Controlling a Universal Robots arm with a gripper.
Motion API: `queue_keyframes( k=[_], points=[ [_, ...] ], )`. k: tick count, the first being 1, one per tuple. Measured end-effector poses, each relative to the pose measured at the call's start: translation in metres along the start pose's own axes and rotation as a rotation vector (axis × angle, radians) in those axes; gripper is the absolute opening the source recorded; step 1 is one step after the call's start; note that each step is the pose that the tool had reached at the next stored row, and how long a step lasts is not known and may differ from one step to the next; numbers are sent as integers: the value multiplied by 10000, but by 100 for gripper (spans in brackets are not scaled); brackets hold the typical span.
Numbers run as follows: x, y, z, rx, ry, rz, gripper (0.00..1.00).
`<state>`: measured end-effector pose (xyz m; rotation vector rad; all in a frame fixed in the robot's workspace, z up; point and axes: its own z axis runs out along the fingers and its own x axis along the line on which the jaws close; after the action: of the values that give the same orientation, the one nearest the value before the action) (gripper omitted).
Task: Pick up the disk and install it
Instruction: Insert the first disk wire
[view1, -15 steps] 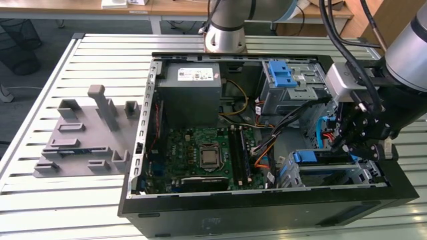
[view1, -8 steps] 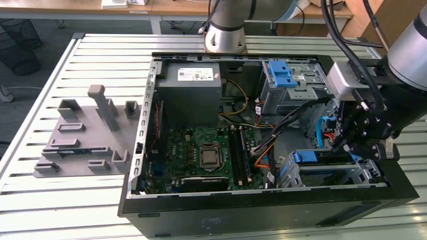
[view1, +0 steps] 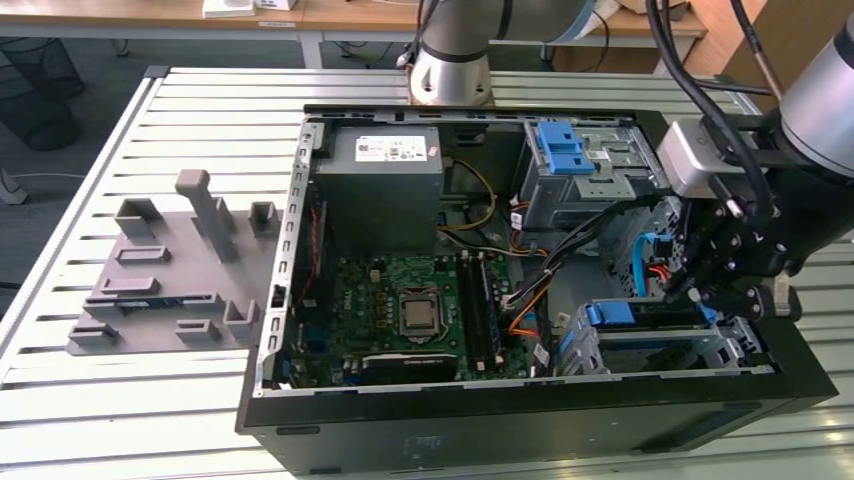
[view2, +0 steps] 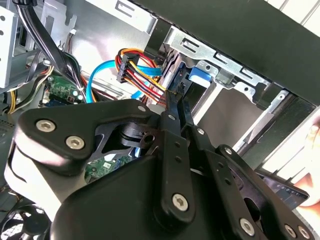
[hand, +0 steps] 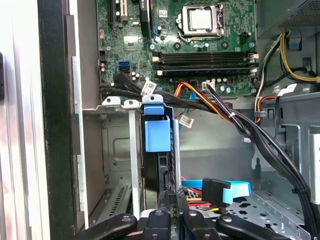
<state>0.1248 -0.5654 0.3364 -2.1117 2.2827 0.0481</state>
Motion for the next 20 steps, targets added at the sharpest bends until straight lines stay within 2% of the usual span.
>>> queue_keyframes(
  k=[3,20],
  points=[
    [-2,-18,2,-112,6,26,16],
    [6,-52,25,-208,14,119,16]
  ],
)
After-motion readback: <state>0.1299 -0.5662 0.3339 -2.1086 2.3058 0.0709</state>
